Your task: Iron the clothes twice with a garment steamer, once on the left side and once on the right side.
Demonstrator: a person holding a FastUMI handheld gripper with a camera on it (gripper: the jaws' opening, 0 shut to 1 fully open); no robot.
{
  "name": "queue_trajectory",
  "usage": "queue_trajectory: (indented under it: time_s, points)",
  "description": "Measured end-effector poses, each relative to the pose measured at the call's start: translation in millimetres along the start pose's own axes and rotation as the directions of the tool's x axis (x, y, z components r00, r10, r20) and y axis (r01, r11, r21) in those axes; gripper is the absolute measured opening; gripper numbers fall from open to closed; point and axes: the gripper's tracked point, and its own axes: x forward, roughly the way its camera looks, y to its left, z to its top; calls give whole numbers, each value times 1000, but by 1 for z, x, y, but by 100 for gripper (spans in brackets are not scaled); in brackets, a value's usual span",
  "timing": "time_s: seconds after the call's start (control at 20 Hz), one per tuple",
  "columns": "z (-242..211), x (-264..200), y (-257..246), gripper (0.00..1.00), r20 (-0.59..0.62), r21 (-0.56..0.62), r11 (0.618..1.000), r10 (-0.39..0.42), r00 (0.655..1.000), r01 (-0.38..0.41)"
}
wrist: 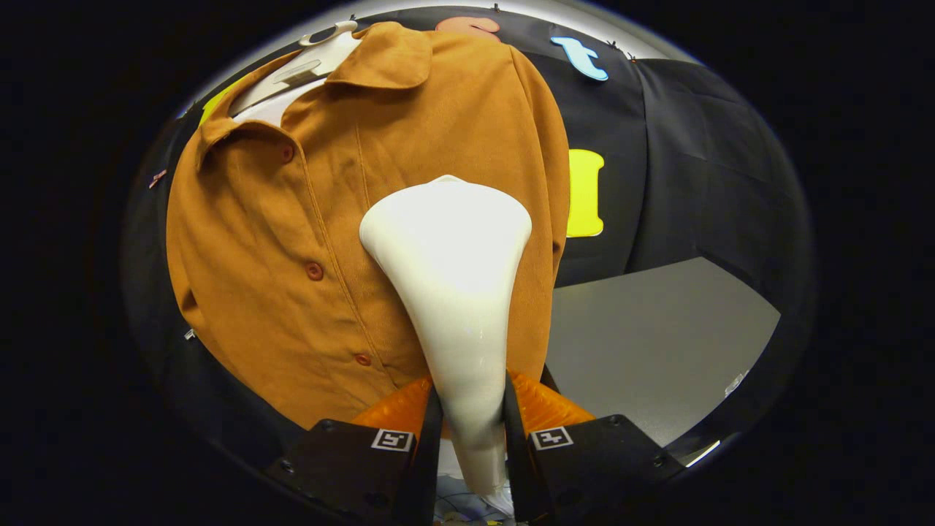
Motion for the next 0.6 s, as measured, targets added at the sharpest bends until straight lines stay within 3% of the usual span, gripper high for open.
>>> queue_trajectory:
  time_s: [0.6]
  points:
    - [-56,14,-3,44,-141,-12,1000,-17,990,16]
